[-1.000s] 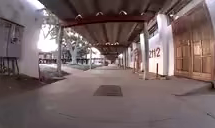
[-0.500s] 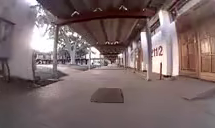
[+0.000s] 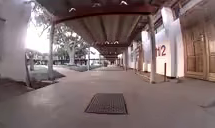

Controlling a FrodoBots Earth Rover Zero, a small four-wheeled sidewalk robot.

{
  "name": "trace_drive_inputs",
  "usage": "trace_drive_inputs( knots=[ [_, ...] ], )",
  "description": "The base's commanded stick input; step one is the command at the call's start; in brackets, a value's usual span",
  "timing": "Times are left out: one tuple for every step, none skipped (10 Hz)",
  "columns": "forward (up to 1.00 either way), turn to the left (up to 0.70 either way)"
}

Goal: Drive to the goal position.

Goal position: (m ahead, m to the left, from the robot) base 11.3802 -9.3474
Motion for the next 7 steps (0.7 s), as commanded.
trace_drive_inputs(
  knots=[
    [0.7, 0.0],
    [0.7, 0.0],
    [0.7, 0.0],
    [0.7, 0.0],
    [0.7, 0.0],
    [0.7, 0.0],
    [0.7, 0.0]
  ],
)
